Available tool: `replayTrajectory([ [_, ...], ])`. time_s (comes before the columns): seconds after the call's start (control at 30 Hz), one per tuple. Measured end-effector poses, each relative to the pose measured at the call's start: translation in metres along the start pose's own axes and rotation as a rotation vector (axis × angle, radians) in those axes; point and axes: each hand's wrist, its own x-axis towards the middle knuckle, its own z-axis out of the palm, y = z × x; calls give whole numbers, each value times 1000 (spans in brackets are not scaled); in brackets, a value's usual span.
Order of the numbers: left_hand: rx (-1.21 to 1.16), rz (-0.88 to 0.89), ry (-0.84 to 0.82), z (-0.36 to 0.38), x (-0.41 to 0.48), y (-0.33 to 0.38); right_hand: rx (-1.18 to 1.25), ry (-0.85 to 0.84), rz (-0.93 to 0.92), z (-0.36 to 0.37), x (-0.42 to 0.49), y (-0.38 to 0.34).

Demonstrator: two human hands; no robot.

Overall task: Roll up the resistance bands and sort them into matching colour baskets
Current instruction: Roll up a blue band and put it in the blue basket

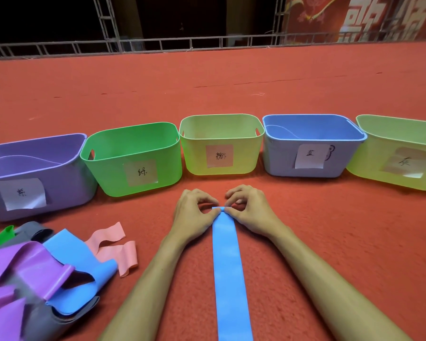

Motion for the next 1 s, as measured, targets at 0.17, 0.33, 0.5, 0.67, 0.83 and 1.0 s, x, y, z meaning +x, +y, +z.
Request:
replayTrajectory([
  [0.17, 21, -24, -13, 0, 1, -1, 40, -38, 44, -4, 0, -2],
  [0.33, -7, -35, -21, -1, -1, 0, 104, -24, 83, -5, 2, -3],
  [0.5, -23, -42, -42, 0, -1, -1, 62, -42, 74, -4, 0, -2],
  [0.67, 5, -33, -34, -1, 0, -2, 82, -48, 71, -6, -1, -4],
  [0.83, 10, -22, -37, -3, -3, 0, 94, -67, 59, -7, -1, -5],
  [1.0, -8, -24, -66, -6, -7, 0, 98, -111, 68, -10, -3, -7],
])
